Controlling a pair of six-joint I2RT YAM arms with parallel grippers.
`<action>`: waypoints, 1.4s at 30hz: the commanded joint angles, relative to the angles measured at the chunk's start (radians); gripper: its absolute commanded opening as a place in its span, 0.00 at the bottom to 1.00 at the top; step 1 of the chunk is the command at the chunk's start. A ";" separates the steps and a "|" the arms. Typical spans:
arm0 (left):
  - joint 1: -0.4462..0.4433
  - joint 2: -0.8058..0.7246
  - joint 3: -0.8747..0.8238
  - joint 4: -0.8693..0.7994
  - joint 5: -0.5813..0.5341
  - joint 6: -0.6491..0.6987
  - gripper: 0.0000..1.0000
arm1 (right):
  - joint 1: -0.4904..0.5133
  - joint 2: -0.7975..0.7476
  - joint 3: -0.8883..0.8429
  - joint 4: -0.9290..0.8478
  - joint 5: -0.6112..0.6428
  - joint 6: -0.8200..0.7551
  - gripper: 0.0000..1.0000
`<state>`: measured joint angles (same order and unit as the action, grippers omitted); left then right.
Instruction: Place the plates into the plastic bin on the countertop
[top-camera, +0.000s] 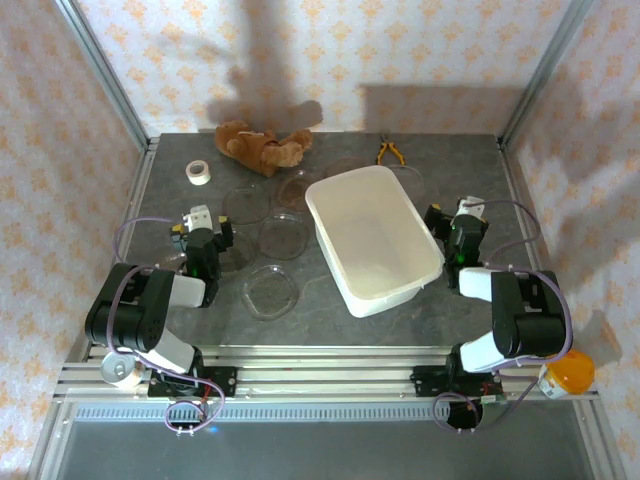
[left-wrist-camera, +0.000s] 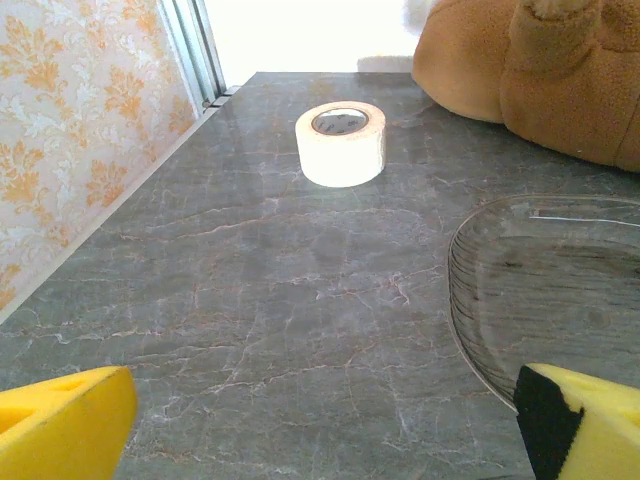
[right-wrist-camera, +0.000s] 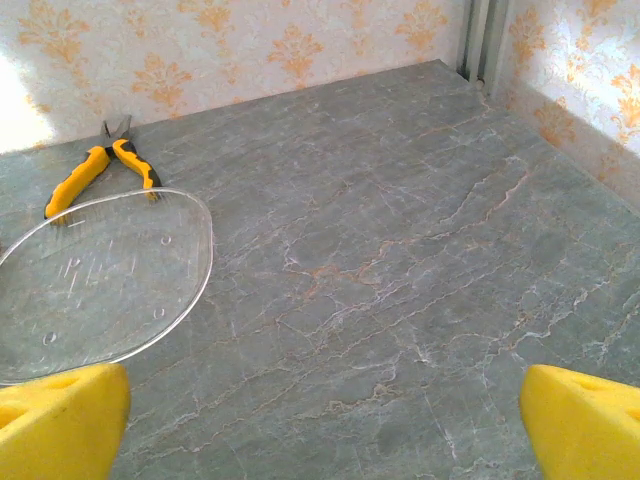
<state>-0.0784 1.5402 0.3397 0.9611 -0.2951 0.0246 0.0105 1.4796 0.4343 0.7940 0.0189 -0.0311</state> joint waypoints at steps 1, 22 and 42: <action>0.003 0.004 0.015 0.027 -0.025 -0.005 1.00 | 0.009 0.044 -0.010 -0.025 0.006 -0.013 0.99; 0.005 0.004 0.015 0.027 -0.002 0.003 1.00 | 0.009 0.045 -0.010 -0.025 0.006 -0.012 0.99; 0.006 0.003 0.019 0.018 0.002 -0.001 1.00 | 0.009 0.044 -0.009 -0.025 0.006 -0.012 0.99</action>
<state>-0.0784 1.5402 0.3397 0.9611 -0.2939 0.0250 0.0105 1.4803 0.4343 0.7940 0.0189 -0.0311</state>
